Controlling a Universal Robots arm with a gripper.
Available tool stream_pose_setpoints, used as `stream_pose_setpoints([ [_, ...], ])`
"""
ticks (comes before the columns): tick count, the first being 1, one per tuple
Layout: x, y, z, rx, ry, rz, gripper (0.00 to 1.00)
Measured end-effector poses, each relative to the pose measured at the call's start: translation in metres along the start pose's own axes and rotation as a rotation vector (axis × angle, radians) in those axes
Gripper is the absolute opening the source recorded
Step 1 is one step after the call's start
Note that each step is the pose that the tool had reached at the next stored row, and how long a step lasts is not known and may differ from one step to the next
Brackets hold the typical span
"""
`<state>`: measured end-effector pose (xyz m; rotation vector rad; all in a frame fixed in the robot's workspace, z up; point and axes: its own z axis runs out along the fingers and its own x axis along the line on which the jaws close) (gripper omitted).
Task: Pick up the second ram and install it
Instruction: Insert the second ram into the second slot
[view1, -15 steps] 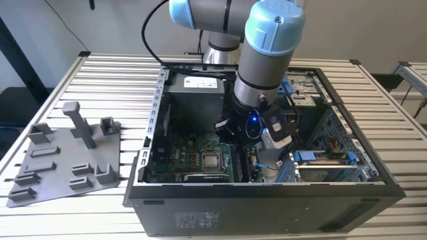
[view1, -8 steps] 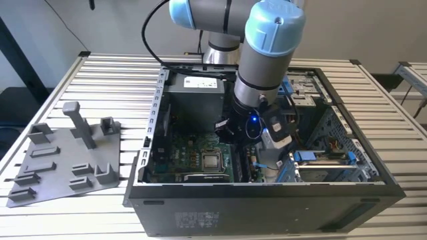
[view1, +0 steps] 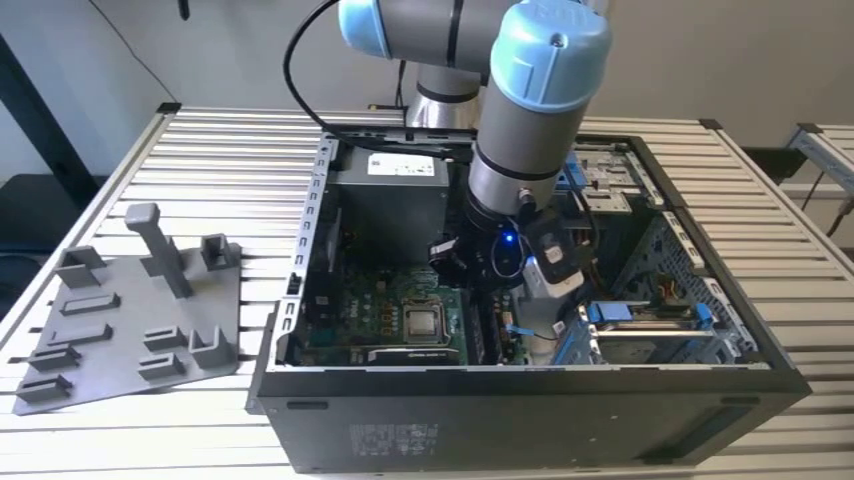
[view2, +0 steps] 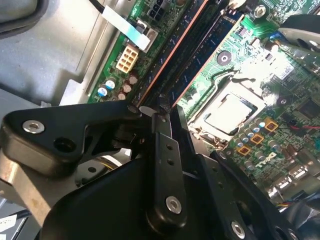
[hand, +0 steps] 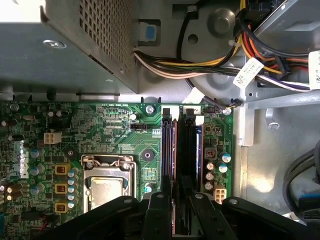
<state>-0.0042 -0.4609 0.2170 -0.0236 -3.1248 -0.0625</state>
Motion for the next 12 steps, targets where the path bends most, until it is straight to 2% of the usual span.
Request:
stream_pose_setpoints([
  [12,-0.0004,0.0000,0.0002,-0.0001,0.0000,0.000,0.22],
])
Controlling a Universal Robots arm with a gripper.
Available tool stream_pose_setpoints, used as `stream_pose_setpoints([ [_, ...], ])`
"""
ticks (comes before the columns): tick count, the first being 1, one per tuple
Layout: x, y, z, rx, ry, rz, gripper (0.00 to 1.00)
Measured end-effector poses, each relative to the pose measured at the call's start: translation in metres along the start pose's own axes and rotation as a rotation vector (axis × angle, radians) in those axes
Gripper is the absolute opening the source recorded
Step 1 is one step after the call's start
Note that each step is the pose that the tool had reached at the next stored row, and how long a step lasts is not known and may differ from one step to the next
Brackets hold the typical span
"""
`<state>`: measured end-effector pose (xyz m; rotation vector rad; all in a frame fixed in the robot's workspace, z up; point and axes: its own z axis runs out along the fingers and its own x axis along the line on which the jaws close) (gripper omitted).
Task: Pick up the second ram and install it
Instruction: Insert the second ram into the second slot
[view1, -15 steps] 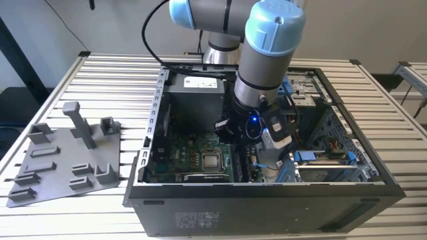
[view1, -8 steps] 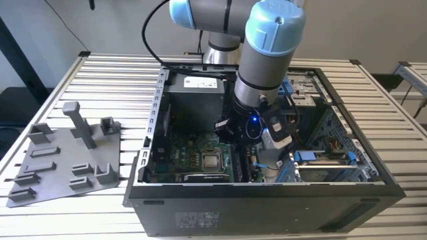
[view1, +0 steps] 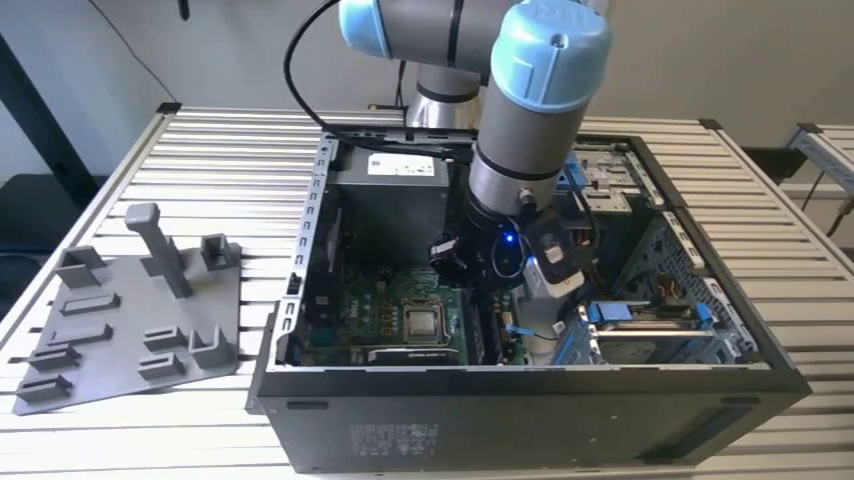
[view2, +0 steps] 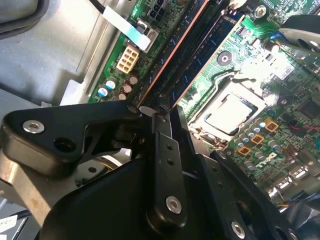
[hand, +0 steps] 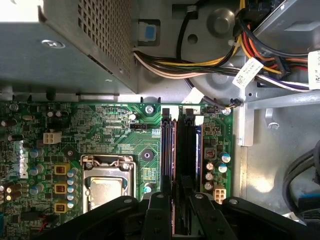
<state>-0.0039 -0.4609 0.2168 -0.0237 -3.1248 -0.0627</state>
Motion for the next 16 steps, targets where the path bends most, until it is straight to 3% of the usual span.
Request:
stream_pose_setpoints([
  [5,-0.0001,0.0001,-0.0023,-0.0002,-0.0001,0.000,0.22],
  [16,0.0008,0.0021,-0.0516,0.0002,0.0001,0.000,0.22],
])
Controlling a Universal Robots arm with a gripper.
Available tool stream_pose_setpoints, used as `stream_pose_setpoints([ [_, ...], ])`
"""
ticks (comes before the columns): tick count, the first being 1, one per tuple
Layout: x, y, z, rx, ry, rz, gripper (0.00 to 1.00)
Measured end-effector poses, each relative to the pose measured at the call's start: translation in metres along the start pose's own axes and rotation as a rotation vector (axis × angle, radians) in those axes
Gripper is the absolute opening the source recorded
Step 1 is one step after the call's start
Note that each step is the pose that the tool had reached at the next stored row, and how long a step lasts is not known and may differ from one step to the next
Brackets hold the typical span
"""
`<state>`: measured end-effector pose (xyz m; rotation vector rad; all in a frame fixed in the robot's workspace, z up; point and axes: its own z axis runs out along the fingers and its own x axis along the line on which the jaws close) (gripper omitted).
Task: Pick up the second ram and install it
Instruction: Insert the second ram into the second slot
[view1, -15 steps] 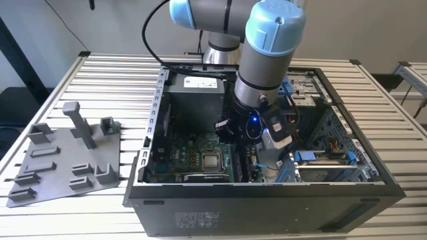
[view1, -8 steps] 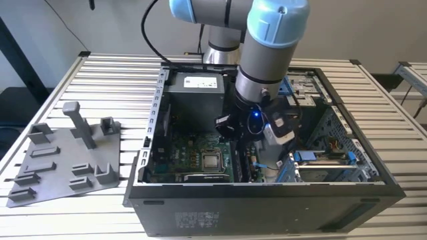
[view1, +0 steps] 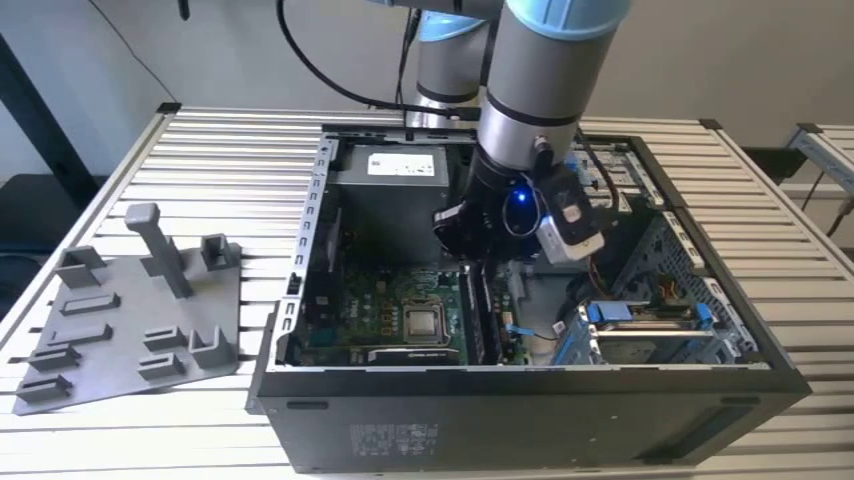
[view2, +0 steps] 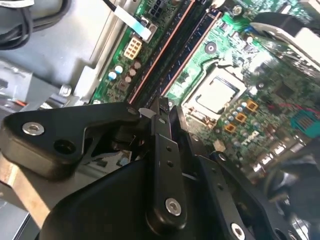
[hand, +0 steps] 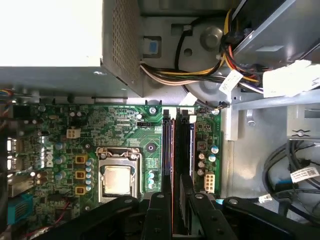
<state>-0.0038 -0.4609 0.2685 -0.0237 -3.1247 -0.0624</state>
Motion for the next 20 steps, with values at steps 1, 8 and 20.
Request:
stream_pose_setpoints([
  [1,0.0001,0.0002,-0.0045,-0.0002,-0.0001,0.000,0.22],
  [8,0.0002,0.0003,-0.0081,0.0005,0.0012,-0.032,0.22],
  [20,0.0003,0.0003,-0.0081,0.0015,0.0037,-0.094,0.22],
])
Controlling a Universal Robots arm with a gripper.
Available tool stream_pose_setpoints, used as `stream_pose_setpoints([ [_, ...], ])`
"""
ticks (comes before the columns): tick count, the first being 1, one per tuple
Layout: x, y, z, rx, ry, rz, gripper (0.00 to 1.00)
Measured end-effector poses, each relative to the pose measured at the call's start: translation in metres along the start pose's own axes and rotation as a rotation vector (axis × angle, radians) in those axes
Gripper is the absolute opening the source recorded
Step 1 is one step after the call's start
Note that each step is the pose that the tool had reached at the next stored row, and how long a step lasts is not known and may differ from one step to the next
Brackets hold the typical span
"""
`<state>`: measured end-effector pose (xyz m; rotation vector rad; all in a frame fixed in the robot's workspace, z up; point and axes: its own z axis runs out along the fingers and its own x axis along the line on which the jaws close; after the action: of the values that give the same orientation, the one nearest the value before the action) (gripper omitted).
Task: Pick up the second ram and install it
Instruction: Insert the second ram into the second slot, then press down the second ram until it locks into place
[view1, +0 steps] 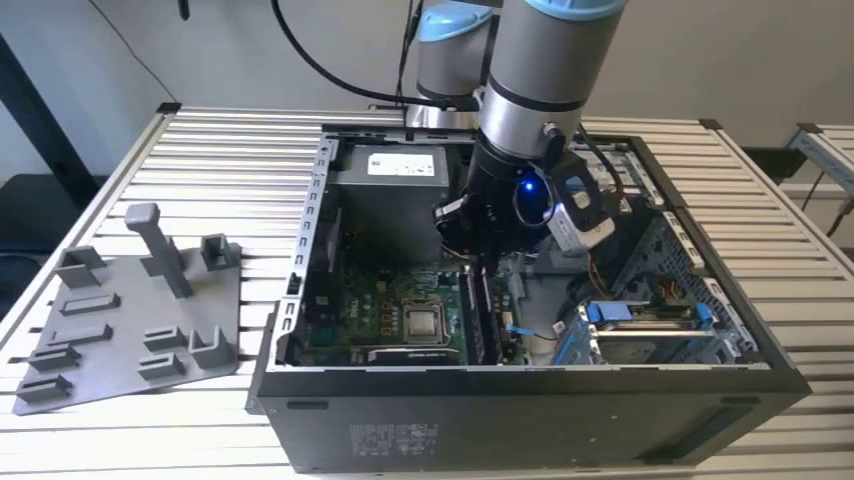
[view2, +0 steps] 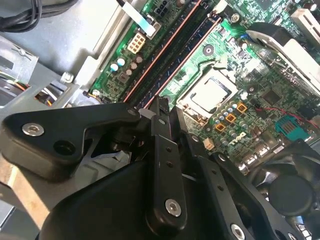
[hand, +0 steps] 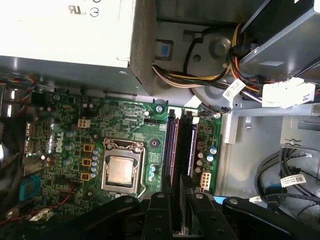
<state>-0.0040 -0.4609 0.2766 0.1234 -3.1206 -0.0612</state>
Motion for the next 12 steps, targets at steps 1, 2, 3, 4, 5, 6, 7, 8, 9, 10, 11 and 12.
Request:
stream_pose_setpoints([
  [1,0.0000,0.0000,0.0000,0.0000,0.0000,0.000,0.22],
  [2,0.0001,0.0000,0.0000,0.0000,0.0000,0.000,0.22],
  [3,0.0001,0.0000,0.0000,0.0000,0.0000,0.000,0.22],
  [4,0.0001,0.0000,0.0000,-0.0001,0.0000,0.000,0.22],
  [5,0.0001,0.0000,0.0000,0.0000,0.0000,0.000,0.22],
  [6,0.0001,0.0000,0.0000,0.0000,0.0000,0.000,0.22],
  [7,0.0002,0.0000,0.0000,0.0000,0.0000,0.000,0.22],
  [8,0.0002,0.0000,0.0000,0.0000,0.0000,0.000,0.22],
  [9,0.0003,0.0000,0.0000,0.0000,0.0000,0.000,0.22],
  [10,0.0005,0.0000,0.0000,0.0000,0.0000,0.000,0.22],
  [11,0.0005,0.0000,0.0000,0.0000,0.0000,0.000,0.22],
  [12,0.0005,0.0000,0.0000,-0.0001,0.0000,0.000,0.22],
])
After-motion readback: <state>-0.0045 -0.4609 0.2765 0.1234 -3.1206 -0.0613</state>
